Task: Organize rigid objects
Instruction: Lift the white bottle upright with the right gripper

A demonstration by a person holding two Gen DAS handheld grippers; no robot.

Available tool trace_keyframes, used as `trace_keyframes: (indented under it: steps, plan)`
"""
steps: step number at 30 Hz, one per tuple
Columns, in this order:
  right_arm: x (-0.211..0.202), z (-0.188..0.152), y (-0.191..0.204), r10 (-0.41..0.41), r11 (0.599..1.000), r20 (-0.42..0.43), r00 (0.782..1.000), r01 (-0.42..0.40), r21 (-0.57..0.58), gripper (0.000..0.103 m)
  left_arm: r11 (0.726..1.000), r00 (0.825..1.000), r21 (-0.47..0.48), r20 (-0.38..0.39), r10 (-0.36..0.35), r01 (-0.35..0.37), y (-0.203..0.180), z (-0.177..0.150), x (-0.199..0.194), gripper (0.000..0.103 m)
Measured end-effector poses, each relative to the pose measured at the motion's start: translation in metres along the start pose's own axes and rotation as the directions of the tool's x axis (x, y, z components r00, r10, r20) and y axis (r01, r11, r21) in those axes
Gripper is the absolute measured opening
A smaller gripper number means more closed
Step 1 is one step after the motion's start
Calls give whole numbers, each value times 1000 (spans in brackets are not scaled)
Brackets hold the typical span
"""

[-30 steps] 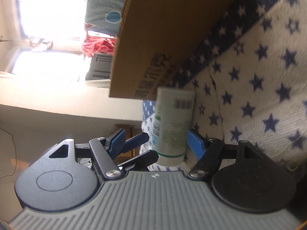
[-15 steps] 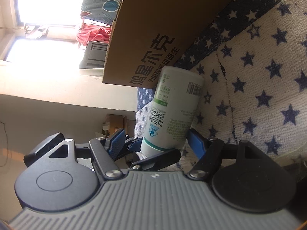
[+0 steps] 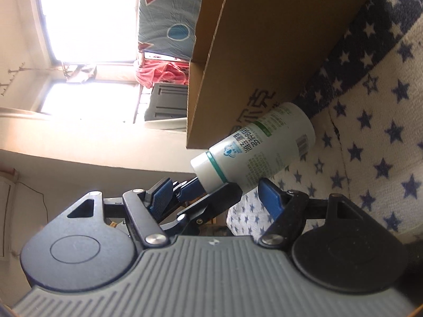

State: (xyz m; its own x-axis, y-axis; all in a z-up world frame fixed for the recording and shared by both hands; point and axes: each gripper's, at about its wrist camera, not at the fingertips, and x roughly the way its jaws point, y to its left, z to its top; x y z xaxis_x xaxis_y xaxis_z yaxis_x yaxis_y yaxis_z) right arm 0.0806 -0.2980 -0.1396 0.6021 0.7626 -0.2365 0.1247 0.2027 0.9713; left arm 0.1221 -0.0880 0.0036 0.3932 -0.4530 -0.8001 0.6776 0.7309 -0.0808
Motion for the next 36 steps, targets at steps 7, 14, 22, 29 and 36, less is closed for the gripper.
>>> trace_keyframes:
  steps: [7,14,22,29,36]
  plan:
    - [-21,18,-5,-3,1000,78,997,3,5,72,1000,1000,27,23,14,-15,-5,13,13,53]
    - [-30,31,15,-112,982,137,984,130,-135,72,997,997,70,63,39,-44,-13,10,20,53]
    - [-10,31,57,-225,894,160,961,269,-359,72,996,992,68,123,42,-51,-9,2,35,53]
    - [22,23,84,-349,760,196,916,399,-513,72,999,982,45,188,17,-26,-2,-10,35,54]
    - [47,20,96,-434,632,231,871,477,-611,69,999,971,39,240,17,-28,-4,-19,32,53]
